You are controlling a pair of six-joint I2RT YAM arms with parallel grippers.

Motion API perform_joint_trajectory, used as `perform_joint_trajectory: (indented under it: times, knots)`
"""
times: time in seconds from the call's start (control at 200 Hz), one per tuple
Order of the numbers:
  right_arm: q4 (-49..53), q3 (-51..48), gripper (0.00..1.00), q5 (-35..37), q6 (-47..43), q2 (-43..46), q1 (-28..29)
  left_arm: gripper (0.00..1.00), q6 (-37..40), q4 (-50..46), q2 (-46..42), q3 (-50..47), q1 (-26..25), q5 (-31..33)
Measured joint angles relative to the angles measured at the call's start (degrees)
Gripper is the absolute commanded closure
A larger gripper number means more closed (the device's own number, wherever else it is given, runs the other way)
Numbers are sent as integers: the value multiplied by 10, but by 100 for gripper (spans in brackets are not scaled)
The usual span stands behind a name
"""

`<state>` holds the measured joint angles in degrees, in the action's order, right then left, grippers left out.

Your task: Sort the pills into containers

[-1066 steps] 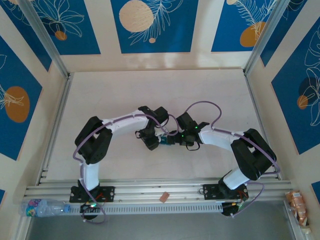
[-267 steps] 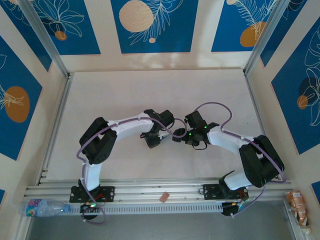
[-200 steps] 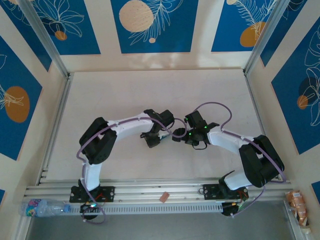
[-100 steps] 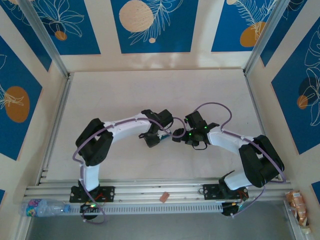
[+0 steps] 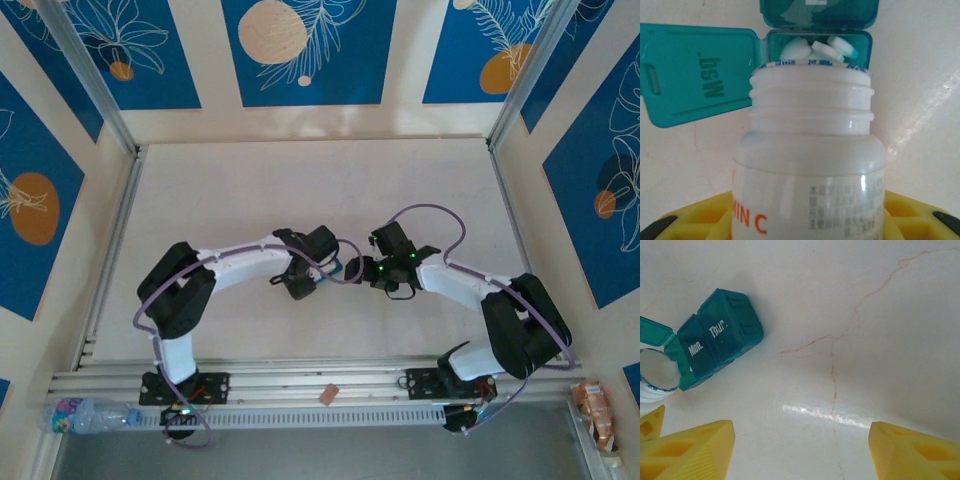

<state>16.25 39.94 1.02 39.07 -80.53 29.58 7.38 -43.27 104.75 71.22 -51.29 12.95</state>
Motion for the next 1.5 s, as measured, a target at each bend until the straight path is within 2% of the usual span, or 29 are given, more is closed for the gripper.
perform_joint_trajectory:
  times: [0.695,0.995,1.501]
  knots:
    - [29,0,28,0,0,6,-2,100,-16,209,-125,-163,13,-47]
    - [58,18,28,0,0,12,-13,100,-43,371,-200,-264,45,-85]
    - [117,95,28,0,0,41,-64,100,-61,625,-268,-299,110,-203]
